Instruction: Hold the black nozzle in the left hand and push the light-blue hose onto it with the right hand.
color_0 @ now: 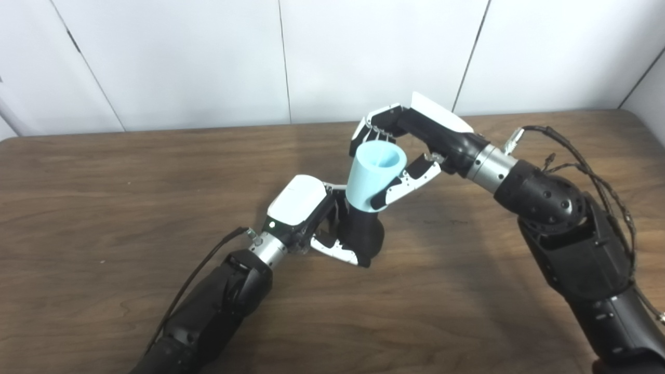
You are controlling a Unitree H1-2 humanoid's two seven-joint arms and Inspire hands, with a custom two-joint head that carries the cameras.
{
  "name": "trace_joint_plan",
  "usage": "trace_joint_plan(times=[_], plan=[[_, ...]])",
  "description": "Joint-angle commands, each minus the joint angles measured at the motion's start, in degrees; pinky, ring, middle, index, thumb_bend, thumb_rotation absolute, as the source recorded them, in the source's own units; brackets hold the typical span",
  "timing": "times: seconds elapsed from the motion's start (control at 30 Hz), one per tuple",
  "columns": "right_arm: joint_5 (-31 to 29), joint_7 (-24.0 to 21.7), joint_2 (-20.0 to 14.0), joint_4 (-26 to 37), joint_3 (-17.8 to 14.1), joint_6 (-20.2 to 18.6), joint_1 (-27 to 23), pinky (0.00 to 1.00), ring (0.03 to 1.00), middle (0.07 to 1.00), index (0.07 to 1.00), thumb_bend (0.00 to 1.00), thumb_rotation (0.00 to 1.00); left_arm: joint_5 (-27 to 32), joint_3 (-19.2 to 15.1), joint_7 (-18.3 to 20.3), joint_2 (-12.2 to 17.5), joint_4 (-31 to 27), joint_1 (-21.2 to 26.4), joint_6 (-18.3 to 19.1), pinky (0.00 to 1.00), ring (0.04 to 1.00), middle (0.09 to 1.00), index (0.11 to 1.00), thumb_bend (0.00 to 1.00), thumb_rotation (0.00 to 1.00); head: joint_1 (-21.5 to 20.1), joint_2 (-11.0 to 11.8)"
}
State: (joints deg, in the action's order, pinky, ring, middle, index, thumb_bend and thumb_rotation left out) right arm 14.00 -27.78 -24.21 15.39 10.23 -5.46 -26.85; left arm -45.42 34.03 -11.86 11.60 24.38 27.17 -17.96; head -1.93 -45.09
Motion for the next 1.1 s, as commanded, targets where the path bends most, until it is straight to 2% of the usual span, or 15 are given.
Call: trace_joint_plan(times=[0.0, 0.23, 0.57, 0.63, 0.67, 0.77, 1.0, 1.07], plan=[[0.0, -0.1, -1.5, 1.1, -0.2, 0.7, -0.5, 0.23, 0.367, 0.445, 0.530, 0.51, 0.00, -1.4, 2.2, 4.8, 1.2, 3.3, -5.2, 1.7, 0.27, 0.361, 0.399, 0.502, 0.52, 0.00, 0.0, 0.0], [0.3, 0.9, -0.8, -0.1, -0.4, 0.5, -0.4, 0.24, 0.369, 0.446, 0.532, 0.51, 0.00, -1.2, 2.1, 5.2, 1.3, 2.8, -5.4, 1.9, 0.27, 0.360, 0.398, 0.501, 0.52, 0.00, -0.1, -0.1], [1.2, 2.9, 0.7, -4.1, 0.4, 2.7, -1.3, 0.21, 0.358, 0.445, 0.532, 0.51, 0.00, -1.1, 2.0, 5.5, 1.4, 2.5, -5.4, 2.0, 0.25, 0.348, 0.394, 0.500, 0.52, 0.00, 0.0, -0.4], [1.5, 2.6, 0.7, -3.9, 0.7, 2.0, -1.6, 0.23, 0.368, 0.458, 0.528, 0.51, 0.00, -1.3, 2.1, 5.2, 1.4, 2.6, -5.4, 1.9, 0.25, 0.343, 0.452, 0.487, 0.53, 0.00, -0.2, -0.5], [1.7, 2.5, 0.6, -3.8, 0.9, 1.9, -1.8, 0.23, 0.371, 0.461, 0.527, 0.51, 0.00, -1.3, 2.1, 5.1, 1.5, 2.6, -5.4, 1.8, 0.25, 0.342, 0.464, 0.484, 0.53, 0.00, -0.2, -0.6], [2.3, 2.0, 0.1, -3.7, 1.4, 2.5, -2.3, 0.23, 0.365, 0.456, 0.529, 0.51, 0.00, -0.7, 2.0, 5.8, 1.4, 2.2, -5.5, 2.0, 0.25, 0.339, 0.399, 0.496, 0.52, 0.00, -0.2, -0.7], [3.6, 1.0, -1.6, -3.8, 2.8, 5.9, -3.8, 0.23, 0.366, 0.448, 0.531, 0.51, 0.00, -0.6, 2.2, 5.9, 1.3, 2.0, -5.6, 2.3, 0.26, 0.344, 0.392, 0.496, 0.52, 0.00, 0.1, -1.0], [3.7, 0.6, -2.0, -3.6, 3.1, 6.6, -4.3, 0.24, 0.367, 0.446, 0.531, 0.51, 0.00, -0.7, 2.3, 6.0, 1.3, 1.9, -5.6, 2.4, 0.25, 0.338, 0.451, 0.485, 0.53, 0.00, 0.1, -1.0]])
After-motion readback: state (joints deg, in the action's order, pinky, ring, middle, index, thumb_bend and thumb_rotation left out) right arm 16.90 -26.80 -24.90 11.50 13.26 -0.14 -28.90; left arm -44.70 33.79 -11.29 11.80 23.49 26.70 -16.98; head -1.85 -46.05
